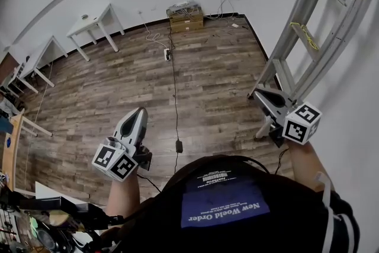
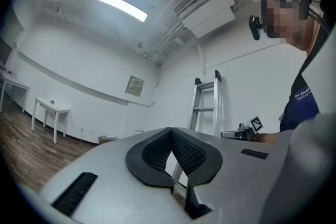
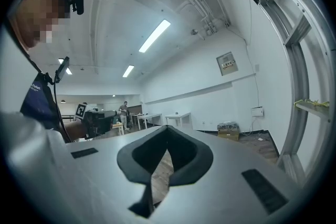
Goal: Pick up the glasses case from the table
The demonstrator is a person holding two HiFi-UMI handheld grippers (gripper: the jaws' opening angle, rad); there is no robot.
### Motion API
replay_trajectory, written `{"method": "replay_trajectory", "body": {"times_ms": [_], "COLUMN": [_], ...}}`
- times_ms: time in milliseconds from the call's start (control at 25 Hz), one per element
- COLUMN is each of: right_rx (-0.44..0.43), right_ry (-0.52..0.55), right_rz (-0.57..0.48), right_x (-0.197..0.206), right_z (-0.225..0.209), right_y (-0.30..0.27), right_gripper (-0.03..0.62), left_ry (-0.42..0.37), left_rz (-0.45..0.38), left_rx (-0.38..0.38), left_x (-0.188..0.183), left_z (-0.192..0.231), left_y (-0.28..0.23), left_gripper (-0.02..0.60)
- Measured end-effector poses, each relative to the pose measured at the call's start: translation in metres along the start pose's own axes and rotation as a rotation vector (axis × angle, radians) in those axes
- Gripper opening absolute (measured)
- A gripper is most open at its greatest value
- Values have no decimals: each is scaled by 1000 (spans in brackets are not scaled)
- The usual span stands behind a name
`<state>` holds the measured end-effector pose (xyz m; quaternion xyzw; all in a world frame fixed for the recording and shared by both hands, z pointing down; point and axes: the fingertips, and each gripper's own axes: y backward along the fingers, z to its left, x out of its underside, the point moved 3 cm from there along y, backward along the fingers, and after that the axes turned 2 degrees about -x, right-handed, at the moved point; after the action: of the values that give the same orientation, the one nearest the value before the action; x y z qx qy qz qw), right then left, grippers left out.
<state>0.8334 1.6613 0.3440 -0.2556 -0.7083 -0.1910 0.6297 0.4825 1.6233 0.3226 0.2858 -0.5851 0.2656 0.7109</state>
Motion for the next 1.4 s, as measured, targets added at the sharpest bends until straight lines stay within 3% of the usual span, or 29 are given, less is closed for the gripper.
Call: {"method": "replay_trajectory", "body": {"times_ms": [320,680,920,1120,1400], "right_rx": [-8,-34,-27,-38,-36], "right_ry": [-2,17,-11,-35,-4], "right_rz": [0,25,37,55,73], "right_x": [-6,0,7,14,5], "right_z": [-5,-105,-112,-130,-127], "right_y": [24,84,108,80,-11], "right_gripper": [0,0,0,0,0], "left_ry": [7,24,26,35,50], "left_rz": [12,40,67,81,64], "left_rx": [28,68,111,107,139], "left_x": [-5,33,39,44,42], "left_z": [-22,-96,-124,-101,-15], "left_y": [-18,-133,-148,-169,-178], "left_gripper": [-3,-3,-3,-3,-3]}}
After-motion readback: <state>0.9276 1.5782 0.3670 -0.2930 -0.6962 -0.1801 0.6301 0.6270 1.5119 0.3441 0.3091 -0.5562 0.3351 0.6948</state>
